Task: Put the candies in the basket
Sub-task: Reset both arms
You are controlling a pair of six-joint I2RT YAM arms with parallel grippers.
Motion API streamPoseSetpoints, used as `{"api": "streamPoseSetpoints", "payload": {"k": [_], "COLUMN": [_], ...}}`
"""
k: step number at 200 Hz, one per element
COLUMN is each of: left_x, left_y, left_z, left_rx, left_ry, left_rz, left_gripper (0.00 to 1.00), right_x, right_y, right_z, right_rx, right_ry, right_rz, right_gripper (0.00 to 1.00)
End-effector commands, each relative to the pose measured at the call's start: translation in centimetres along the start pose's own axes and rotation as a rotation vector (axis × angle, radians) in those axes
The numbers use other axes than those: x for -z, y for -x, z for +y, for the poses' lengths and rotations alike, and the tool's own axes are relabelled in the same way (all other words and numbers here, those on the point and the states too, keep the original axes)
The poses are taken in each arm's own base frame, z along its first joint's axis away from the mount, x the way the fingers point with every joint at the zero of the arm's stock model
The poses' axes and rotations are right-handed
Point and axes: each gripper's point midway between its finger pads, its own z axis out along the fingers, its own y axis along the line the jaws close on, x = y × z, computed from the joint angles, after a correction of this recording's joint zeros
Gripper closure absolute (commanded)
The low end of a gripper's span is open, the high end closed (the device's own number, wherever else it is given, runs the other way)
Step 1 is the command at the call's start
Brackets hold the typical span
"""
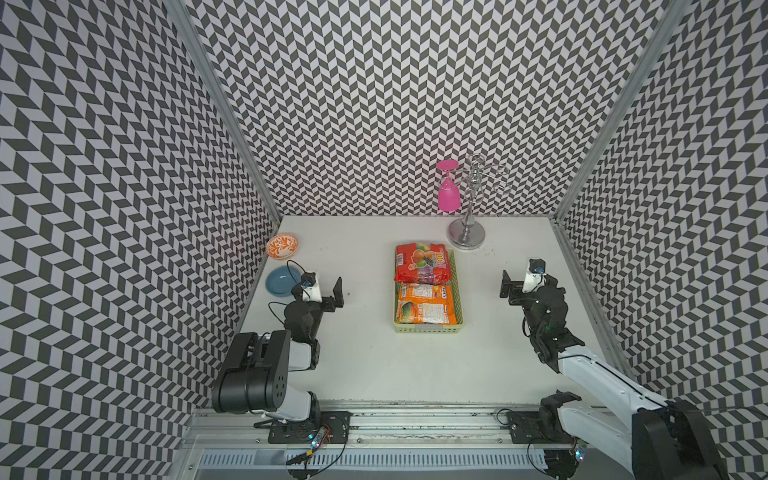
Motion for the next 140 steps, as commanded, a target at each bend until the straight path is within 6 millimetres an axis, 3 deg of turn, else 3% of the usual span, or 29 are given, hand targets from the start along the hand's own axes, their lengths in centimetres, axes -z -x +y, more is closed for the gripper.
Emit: {"api": "streamPoseSetpoints", "payload": {"k": [1,59,140], "left_x": [-0.1,-1.9,-2.0], "left_y": [1.8,1.1,1.1], "left_z": [0.2,0.1,0.1], "left_rx": [0.005,-0.010,-0.024], "left_ry": [-0.002,0.034,0.066], "left_rz": [-0.077,-0.012,-0.009], "left_gripper": [0.01,0.01,0.01], "right_x": [-0.4,-1.7,-2.6], "right_y": [1.5,-0.7,-0.6], "right_z": [-0.7,-2.4,-2.6], "right_rx": [-0.046,-0.089,-0.117], "right_ry": [-0.014,-0.046,-0.019], "right_rz": [-0.094,-0.114,-0.193], "right_gripper": [0.01,0.01,0.01]}}
